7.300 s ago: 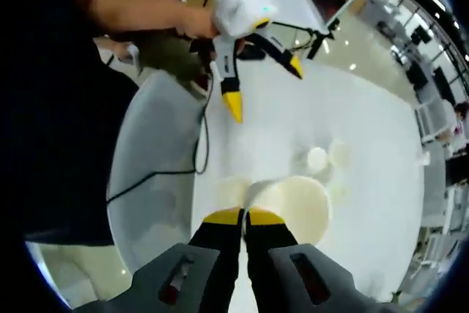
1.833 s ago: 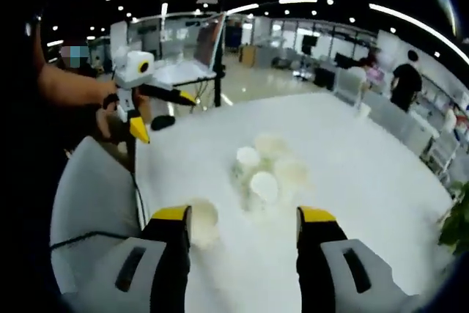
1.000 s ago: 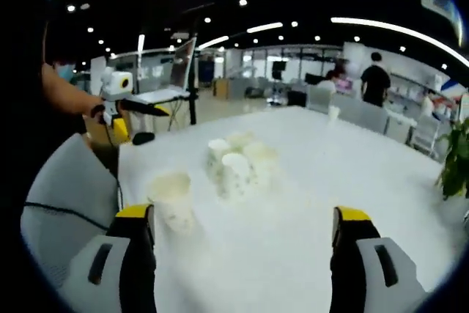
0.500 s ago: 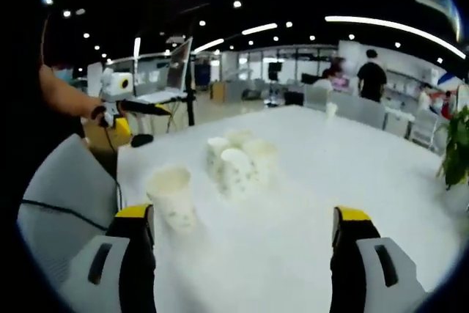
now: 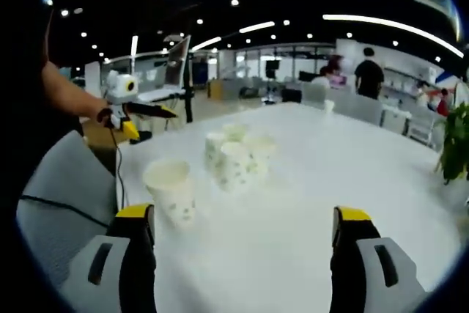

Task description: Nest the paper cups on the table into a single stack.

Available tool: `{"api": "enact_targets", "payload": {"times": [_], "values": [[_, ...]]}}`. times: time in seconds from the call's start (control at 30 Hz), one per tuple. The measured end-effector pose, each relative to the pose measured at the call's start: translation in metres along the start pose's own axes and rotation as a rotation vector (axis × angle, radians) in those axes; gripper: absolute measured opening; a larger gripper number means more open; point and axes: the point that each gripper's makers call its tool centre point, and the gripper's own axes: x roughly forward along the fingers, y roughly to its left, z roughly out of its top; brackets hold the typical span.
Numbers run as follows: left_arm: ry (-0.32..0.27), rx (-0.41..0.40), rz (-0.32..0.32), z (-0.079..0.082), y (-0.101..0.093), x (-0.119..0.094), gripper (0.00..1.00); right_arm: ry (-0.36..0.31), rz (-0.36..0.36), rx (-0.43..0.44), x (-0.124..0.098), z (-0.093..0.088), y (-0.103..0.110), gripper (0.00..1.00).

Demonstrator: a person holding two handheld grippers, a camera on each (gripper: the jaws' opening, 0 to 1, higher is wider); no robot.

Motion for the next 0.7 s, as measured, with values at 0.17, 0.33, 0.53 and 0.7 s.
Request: {"api": "enact_targets", "payload": {"times": [0.17, 0.33, 0.53, 0.7], "values": [[0.014, 0.008, -0.012, -0.003, 0.006, 0.016, 0.93, -0.002, -0.008, 0.002, -0.002, 0.001, -0.002, 1.0], [0.017, 0.028, -0.014, -0.001, 0.009, 0.029, 0.88, -0.003, -0.013, 0.009, -0.004, 0.001, -0.004, 1.0], [0.024, -0.002, -0.019, -0.002, 0.014, 0.047, 0.89, -0.016, -0.029, 0.03, -0.006, 0.001, -0.007, 1.0], [0.038, -0.009, -0.005, -0.007, 0.022, 0.06, 0.87, -0.015, -0.032, 0.039, -0.007, -0.001, -0.007, 1.0]]}}
